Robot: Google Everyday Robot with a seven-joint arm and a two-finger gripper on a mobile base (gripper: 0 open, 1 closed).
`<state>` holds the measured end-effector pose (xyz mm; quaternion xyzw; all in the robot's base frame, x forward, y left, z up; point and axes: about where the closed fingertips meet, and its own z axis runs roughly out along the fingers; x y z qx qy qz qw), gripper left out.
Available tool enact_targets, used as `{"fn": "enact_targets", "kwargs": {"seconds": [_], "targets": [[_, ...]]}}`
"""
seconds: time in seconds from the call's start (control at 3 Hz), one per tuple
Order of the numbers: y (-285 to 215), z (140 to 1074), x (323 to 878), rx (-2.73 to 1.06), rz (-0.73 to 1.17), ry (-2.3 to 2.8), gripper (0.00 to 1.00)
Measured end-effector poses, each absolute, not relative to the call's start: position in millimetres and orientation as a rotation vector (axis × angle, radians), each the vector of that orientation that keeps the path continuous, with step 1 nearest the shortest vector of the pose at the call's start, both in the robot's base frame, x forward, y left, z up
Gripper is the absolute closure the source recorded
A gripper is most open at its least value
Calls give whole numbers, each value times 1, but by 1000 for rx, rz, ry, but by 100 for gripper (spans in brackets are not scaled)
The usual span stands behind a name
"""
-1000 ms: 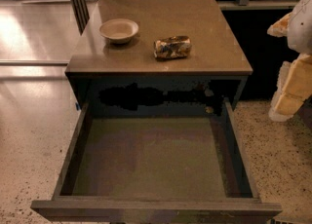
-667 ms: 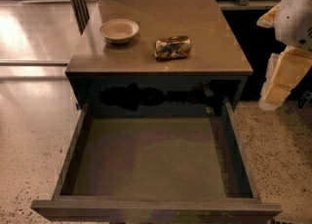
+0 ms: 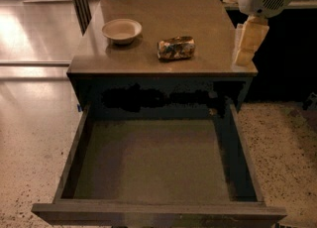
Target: Place orange can into top drawer
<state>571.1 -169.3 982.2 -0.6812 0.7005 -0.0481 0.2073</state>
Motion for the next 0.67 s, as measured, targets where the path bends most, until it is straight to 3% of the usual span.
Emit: {"fn": "enact_targets", "kwargs": {"seconds": [0.67], "targets": [[-140,947,664,-1969,-82,1889,0]]}}
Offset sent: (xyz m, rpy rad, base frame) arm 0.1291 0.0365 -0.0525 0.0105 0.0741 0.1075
